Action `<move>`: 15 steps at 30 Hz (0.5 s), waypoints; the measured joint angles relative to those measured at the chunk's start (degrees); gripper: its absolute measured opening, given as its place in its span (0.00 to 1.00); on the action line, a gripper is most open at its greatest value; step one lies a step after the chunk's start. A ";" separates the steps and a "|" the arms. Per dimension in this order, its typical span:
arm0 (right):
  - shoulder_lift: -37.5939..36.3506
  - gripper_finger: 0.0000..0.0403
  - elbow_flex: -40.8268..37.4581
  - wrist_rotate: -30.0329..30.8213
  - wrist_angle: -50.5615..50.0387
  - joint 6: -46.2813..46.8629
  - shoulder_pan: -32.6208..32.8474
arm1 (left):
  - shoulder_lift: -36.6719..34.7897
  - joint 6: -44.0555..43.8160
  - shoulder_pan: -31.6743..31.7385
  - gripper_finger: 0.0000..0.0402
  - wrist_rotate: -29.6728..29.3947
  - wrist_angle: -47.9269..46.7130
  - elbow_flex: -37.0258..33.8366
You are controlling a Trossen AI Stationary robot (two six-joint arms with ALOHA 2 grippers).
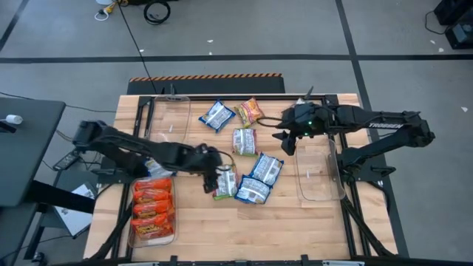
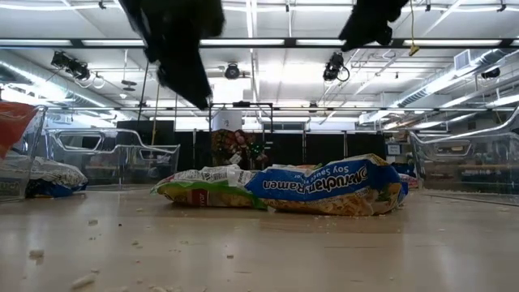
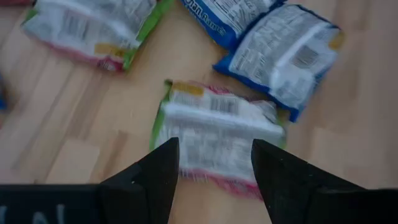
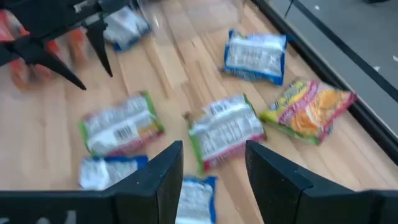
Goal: Sort Maruchan noodles
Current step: Put the green noodle pack into the top left transparent bin
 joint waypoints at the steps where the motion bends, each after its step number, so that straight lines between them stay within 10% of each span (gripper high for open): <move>1: 0.00 0.44 -0.70 0.00 -0.24 -0.41 0.00 | 1.88 2.39 0.34 0.51 0.15 1.64 0.00; 15: 0.00 0.44 -10.92 -6.66 -1.81 -2.69 1.58 | 13.95 26.84 0.78 0.51 10.02 7.02 0.00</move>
